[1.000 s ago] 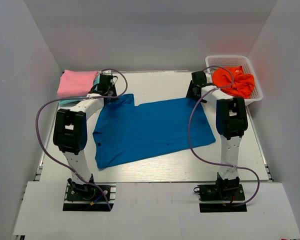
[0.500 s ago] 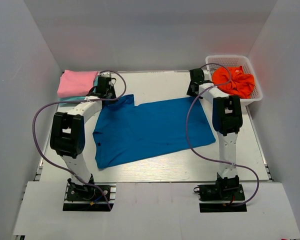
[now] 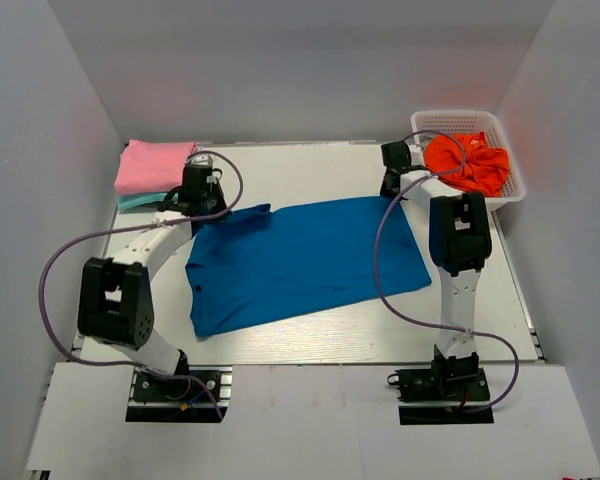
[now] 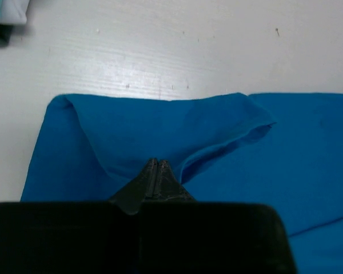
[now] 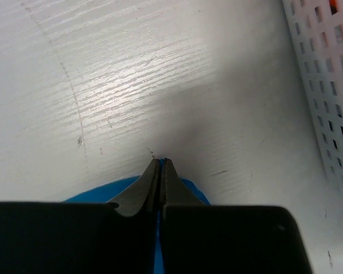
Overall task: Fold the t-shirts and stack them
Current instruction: Fold the other side of the tshirt into a rectangle, then rotate the tshirt 90 degrees
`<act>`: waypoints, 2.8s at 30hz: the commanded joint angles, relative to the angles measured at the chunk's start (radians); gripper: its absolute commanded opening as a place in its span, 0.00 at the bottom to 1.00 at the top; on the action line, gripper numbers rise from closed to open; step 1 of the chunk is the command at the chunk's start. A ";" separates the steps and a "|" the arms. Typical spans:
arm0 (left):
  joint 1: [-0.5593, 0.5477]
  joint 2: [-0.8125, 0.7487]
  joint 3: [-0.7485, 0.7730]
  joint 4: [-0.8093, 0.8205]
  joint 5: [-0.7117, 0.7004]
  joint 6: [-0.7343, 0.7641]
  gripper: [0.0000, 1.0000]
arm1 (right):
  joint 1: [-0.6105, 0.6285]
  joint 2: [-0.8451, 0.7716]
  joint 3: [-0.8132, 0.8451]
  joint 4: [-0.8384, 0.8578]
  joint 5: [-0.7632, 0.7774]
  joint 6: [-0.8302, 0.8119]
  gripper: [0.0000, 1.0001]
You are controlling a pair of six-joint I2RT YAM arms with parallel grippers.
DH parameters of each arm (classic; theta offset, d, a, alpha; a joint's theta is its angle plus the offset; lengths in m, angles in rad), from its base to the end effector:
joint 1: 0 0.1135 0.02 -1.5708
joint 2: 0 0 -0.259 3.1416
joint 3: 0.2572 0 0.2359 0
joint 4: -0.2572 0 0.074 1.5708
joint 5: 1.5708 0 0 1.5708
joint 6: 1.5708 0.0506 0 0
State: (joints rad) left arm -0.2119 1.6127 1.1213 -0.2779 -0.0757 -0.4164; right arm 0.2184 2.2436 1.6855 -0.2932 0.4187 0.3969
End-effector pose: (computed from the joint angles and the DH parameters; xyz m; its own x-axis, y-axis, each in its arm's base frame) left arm 0.3427 -0.0698 0.2310 -0.6853 -0.2651 -0.6783 -0.1318 0.9612 -0.2425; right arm 0.4789 0.0852 0.1557 -0.6526 0.2169 -0.7260 0.3425 0.9391 -0.0273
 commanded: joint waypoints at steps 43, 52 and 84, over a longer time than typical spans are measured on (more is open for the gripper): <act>-0.011 -0.877 -0.620 -0.221 0.364 -0.332 0.53 | -0.022 -0.538 -0.509 0.043 0.064 0.054 0.11; -0.011 -0.596 -0.529 -0.072 0.326 -0.269 0.60 | -0.025 -0.567 -0.581 0.031 0.147 0.083 0.36; 0.020 0.175 -0.160 -0.035 0.127 -0.229 1.00 | 0.010 -0.530 -0.819 0.244 -0.485 0.046 0.72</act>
State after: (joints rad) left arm -0.2043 1.6787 0.9310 -0.2554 0.1402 -0.6670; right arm 0.2340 1.7287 0.9295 -0.0143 -0.1177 0.4168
